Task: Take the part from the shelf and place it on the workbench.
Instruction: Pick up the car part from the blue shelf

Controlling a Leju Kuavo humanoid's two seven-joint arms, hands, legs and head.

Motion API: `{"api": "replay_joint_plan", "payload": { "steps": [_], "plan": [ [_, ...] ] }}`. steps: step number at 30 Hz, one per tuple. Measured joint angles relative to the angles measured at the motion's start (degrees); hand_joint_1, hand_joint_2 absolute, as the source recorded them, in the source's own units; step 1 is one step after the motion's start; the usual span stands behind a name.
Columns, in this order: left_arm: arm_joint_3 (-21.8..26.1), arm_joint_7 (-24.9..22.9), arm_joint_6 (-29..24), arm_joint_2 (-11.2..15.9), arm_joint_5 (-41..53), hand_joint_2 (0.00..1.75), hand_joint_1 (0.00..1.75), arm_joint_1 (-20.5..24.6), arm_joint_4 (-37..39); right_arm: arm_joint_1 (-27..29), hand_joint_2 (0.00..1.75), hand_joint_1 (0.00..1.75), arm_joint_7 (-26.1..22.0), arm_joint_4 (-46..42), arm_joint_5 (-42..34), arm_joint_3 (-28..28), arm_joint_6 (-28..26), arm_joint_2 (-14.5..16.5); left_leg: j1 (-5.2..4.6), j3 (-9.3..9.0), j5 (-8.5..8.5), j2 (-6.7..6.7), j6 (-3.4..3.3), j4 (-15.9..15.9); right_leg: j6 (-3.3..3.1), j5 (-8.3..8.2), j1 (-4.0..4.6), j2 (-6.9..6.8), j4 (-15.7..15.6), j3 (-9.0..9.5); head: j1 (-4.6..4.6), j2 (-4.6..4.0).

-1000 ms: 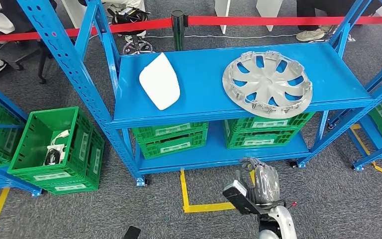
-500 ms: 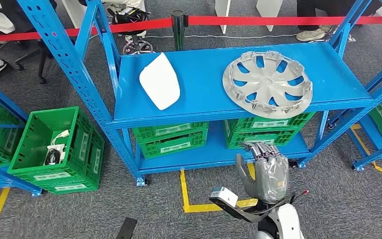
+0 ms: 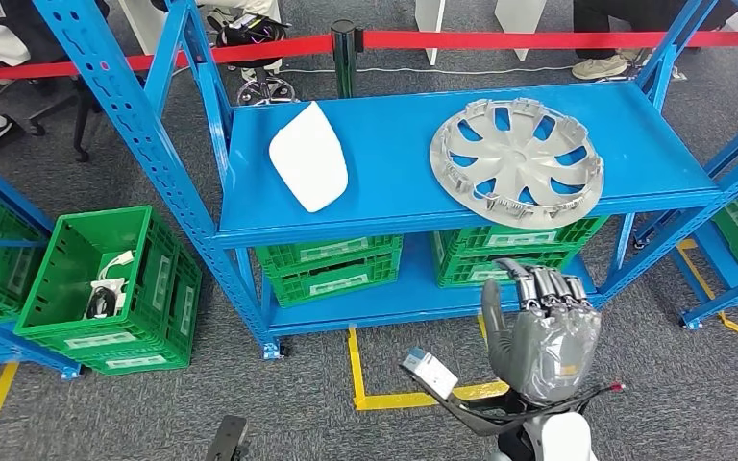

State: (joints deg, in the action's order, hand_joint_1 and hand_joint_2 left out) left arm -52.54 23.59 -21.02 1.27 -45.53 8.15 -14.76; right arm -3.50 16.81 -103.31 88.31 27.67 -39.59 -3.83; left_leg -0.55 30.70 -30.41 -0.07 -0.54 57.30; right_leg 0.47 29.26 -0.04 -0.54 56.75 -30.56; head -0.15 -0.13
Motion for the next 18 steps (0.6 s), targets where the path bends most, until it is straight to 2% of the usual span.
{"api": "replay_joint_plan", "payload": {
  "steps": [8, 18],
  "plan": [
    [0.0, 0.06, 0.94, 0.81, -0.66, 1.75, 0.0, 0.09, -0.02, 0.54, 1.75, 1.75, 0.76, -1.45, 0.12, 0.57, -0.11, 0.04, 0.0, 0.0, 0.0, 0.02, 0.0, 0.0, -0.01, 0.0, 0.0, 0.0, 0.0, 0.0, 0.0, 0.0],
    [-0.07, 0.34, 3.27, 1.29, 2.9, 1.75, 0.0, 0.68, -0.45, 0.88, 1.75, 1.75, 6.28, -1.02, 0.11, 1.97, -0.1, -0.05, -0.07, 0.01, -0.02, 0.0, -0.02, 0.04, 0.02, -0.01, -0.08, 0.0, -0.04, 0.0, -0.01, 0.0]
  ]
}}
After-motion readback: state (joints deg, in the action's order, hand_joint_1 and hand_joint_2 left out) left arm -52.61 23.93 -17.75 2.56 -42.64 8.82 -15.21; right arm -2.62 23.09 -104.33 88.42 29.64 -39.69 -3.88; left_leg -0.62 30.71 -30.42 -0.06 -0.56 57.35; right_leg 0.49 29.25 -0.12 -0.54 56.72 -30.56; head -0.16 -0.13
